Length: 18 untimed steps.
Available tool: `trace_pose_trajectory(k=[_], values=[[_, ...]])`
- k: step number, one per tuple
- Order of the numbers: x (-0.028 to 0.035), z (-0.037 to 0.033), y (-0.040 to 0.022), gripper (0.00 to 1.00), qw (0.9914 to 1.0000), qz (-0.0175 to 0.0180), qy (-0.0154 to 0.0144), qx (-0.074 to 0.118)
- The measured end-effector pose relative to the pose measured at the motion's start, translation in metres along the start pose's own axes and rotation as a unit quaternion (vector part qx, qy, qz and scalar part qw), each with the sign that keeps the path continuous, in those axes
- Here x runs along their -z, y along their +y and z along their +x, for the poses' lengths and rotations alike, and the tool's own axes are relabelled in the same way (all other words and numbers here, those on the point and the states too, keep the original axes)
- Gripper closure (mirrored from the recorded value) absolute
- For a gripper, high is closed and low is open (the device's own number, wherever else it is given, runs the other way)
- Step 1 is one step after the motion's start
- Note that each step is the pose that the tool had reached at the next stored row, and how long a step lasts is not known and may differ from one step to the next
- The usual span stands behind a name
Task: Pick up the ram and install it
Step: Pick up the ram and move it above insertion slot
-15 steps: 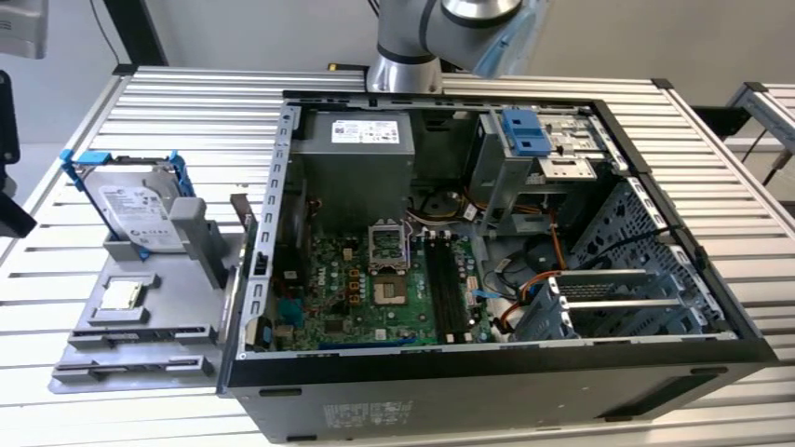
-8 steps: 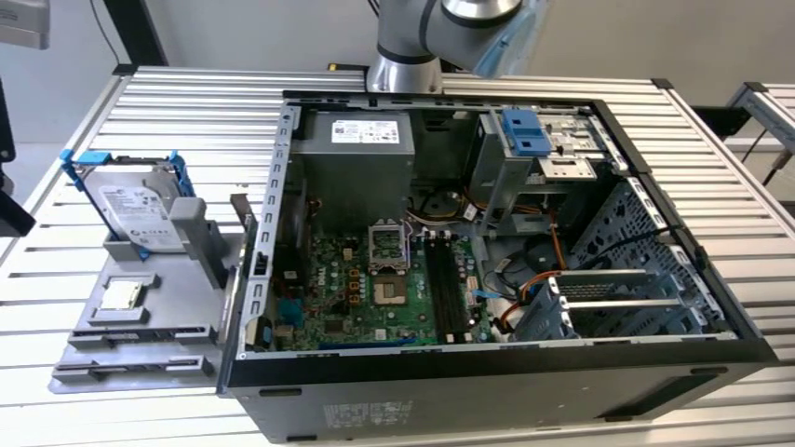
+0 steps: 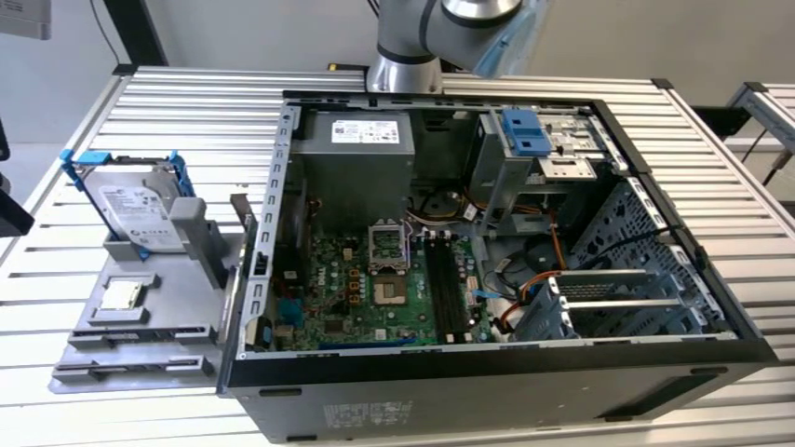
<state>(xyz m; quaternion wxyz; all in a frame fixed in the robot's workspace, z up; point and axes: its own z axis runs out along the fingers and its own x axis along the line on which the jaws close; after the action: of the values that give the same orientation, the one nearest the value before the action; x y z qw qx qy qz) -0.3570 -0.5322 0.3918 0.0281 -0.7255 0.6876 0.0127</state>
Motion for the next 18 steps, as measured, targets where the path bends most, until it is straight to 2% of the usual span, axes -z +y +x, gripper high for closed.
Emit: trace_pose_trajectory(k=[5,6,18], values=[[0.0,0.0,0.0,1.0,1.0,0.0,0.0,0.0],[0.0,0.0,0.0,0.0,1.0,0.0,0.0,0.0],[-0.0004,0.0,0.0,0.0,1.0,0.0,-0.0001,0.0]])
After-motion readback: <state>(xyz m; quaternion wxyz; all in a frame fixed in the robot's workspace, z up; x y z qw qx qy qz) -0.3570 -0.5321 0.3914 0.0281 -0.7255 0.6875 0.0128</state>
